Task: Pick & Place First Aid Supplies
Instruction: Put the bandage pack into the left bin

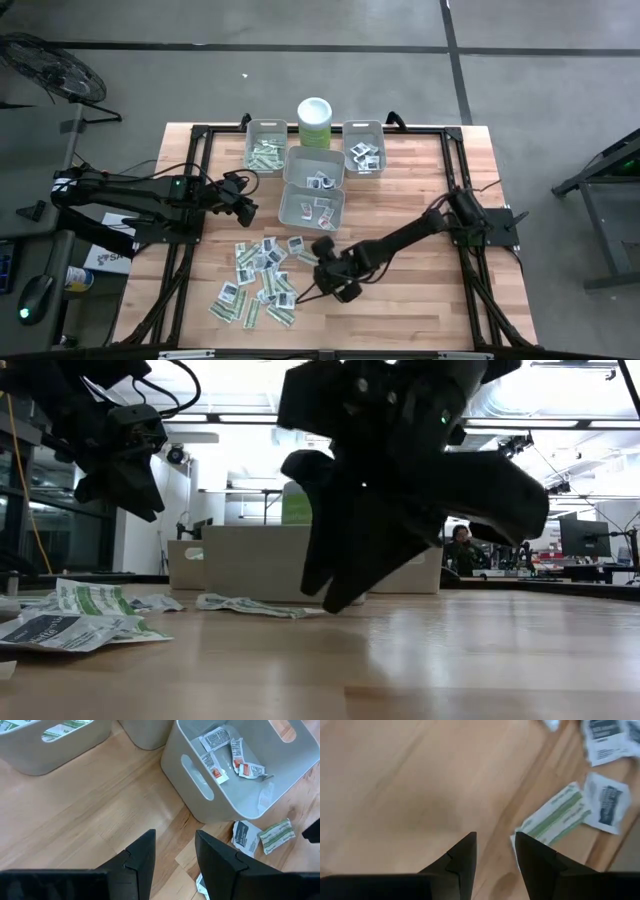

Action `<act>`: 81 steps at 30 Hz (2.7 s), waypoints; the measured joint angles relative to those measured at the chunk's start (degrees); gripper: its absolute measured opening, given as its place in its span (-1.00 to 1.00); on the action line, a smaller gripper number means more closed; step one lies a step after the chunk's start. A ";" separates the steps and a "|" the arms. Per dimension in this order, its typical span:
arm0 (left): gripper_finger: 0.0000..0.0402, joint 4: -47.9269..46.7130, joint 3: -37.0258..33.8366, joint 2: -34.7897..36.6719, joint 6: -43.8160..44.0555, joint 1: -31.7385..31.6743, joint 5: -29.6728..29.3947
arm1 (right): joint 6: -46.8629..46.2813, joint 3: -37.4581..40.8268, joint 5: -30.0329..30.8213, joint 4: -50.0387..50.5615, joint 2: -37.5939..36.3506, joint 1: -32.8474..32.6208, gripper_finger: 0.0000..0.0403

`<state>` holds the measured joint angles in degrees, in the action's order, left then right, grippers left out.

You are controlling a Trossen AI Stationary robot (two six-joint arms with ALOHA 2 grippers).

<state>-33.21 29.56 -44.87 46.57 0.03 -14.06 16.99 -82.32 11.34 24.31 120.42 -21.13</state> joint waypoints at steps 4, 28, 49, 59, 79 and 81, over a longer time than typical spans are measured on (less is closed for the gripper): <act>-0.31 0.00 0.00 0.00 -0.03 0.00 0.02 | 4.39 0.00 -0.40 0.20 0.00 1.72 -0.36; -0.31 -1.68 0.00 -0.02 0.00 0.00 -0.04 | 13.41 0.00 -14.35 0.39 0.00 8.11 -0.36; -0.31 -1.70 0.00 0.00 0.21 0.00 -0.11 | 8.68 -0.23 -16.03 1.29 2.05 8.00 -0.60; -0.31 -1.70 0.00 0.00 0.24 0.00 -0.15 | 4.45 -0.15 -15.15 3.74 2.12 7.93 -0.98; -0.31 -0.35 0.00 -0.01 0.92 -0.02 1.89 | 2.28 -13.04 -7.15 20.46 0.04 4.46 -1.00; -0.31 0.71 0.00 -0.01 1.81 -0.01 4.31 | 2.93 -16.14 -5.41 22.70 0.04 4.46 -1.00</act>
<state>-32.50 29.56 -44.87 48.38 0.02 -9.76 19.92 -98.47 5.93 47.02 120.46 -16.67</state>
